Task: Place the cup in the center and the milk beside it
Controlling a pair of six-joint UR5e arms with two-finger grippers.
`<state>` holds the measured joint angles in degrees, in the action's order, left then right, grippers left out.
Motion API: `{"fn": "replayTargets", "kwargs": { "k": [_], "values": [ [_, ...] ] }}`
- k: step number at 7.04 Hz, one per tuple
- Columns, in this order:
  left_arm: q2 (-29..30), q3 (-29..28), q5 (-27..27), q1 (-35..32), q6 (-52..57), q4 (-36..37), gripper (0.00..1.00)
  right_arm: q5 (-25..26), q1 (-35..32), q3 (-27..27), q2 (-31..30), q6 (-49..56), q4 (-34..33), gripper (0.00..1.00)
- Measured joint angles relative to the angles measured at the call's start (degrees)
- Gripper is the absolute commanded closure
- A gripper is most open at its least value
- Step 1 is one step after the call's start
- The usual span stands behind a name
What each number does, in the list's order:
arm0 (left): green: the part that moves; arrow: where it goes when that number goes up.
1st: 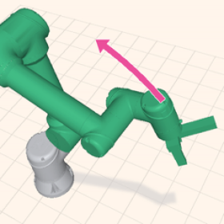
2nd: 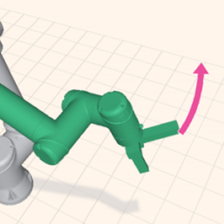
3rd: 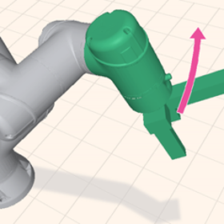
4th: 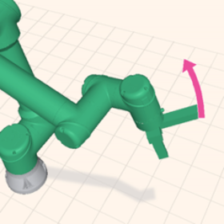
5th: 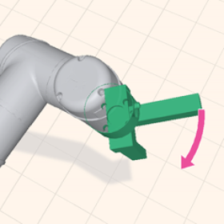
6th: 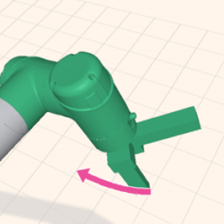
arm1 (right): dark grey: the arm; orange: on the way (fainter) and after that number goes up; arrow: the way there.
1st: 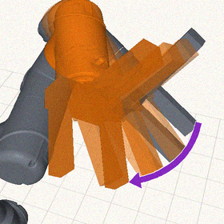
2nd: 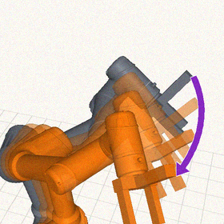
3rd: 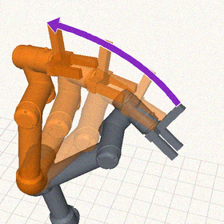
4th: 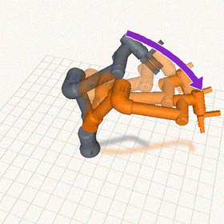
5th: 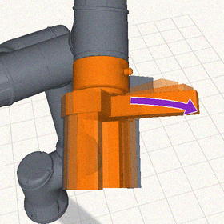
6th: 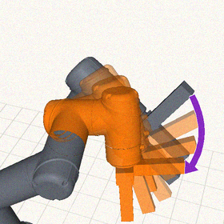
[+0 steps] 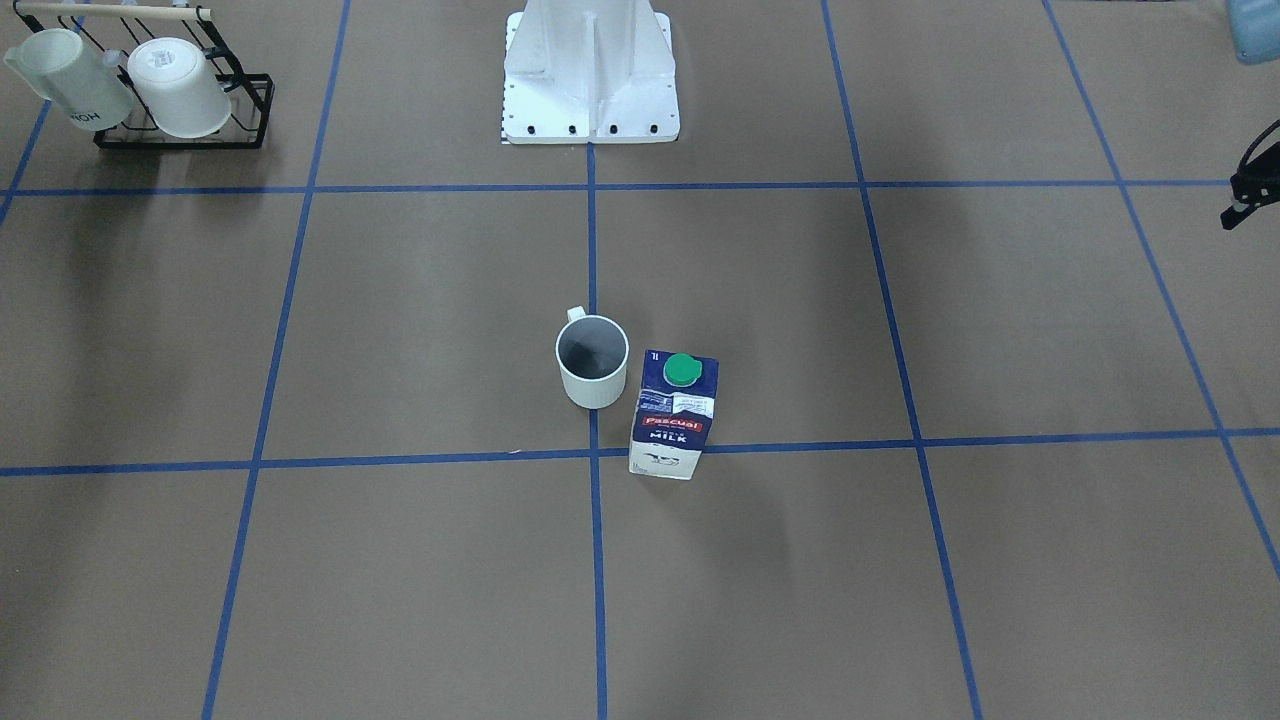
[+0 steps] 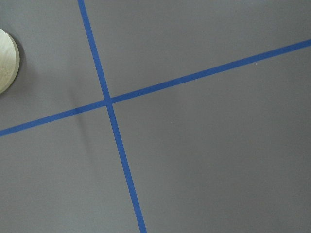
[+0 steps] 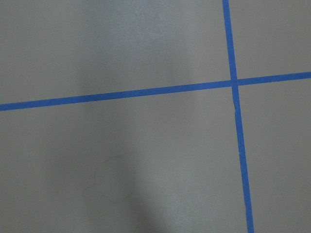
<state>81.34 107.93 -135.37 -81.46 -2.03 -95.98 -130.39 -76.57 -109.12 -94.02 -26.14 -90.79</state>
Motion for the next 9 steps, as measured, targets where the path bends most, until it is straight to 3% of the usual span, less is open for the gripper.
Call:
{"fn": "replayTargets", "kwargs": {
  "k": [4, 6, 9],
  "values": [
    [0.1, 2.0, -2.8, -1.9, -4.7, -0.3, 0.02, -0.6, -0.1, 0.7, 0.4, 0.1, 0.0, 0.00],
    [0.0, 2.9, -0.7, -2.1, -9.1, -0.1, 0.02, -1.5, -0.9, 1.0, 0.3, 0.7, -0.1, 0.00],
    [-0.6, 1.5, 5.0, -2.0, -6.5, 0.3, 0.02, -2.2, -1.7, 1.0, 0.3, 1.7, 0.0, 0.00]
  ]
}}
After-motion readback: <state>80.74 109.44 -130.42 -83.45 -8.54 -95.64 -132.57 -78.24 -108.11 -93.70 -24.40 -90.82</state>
